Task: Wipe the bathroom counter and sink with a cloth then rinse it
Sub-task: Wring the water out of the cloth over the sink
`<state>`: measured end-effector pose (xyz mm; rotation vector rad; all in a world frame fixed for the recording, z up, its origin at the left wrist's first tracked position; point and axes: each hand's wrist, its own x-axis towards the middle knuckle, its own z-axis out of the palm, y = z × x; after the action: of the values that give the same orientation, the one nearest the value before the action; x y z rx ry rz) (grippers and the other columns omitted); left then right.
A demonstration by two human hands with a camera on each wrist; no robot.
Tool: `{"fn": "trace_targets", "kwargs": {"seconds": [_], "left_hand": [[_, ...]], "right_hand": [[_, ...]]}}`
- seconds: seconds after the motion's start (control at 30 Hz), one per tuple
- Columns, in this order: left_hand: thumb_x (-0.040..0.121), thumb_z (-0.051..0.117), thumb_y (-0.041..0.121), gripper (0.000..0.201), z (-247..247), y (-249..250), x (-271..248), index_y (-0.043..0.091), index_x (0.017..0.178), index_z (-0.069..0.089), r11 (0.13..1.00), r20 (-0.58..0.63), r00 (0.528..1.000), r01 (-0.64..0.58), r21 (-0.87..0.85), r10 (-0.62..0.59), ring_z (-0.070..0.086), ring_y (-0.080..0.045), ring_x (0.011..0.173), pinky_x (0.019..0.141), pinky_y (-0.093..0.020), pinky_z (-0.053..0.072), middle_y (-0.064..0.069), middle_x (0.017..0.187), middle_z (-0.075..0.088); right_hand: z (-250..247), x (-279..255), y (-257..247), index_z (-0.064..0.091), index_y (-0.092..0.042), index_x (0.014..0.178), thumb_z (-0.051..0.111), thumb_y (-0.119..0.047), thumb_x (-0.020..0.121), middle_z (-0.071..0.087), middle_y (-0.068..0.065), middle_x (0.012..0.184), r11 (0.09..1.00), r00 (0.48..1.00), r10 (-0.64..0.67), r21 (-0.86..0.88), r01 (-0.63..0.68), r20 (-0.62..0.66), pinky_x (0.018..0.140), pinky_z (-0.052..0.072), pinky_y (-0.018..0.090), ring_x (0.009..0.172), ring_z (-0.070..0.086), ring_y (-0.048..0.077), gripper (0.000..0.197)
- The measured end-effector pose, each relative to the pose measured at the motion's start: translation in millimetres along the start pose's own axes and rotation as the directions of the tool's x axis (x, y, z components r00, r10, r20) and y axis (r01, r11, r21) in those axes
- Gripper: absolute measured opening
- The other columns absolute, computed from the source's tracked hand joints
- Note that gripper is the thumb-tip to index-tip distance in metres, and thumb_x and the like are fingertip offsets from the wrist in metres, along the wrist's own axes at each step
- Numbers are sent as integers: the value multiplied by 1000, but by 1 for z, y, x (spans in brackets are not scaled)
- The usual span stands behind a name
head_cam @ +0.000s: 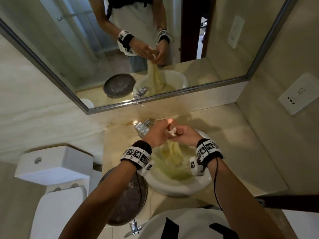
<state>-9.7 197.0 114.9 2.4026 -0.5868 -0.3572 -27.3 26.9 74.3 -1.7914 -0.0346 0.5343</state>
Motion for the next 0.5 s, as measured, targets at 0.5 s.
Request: {"fn": "trace_targets", "kwargs": {"seconds": [0.5], "left_hand": [[79, 67, -8, 35, -13, 16, 13, 19, 102, 68, 998, -251, 968, -8, -63, -8, 54, -7, 75, 66, -16, 45, 7, 85, 57]], "right_hand": [[-38, 22, -18, 67, -20, 73, 78, -26, 88, 58, -7, 65, 985, 987, -70, -148, 91, 142, 59, 40, 22, 62, 53, 7, 19]]}}
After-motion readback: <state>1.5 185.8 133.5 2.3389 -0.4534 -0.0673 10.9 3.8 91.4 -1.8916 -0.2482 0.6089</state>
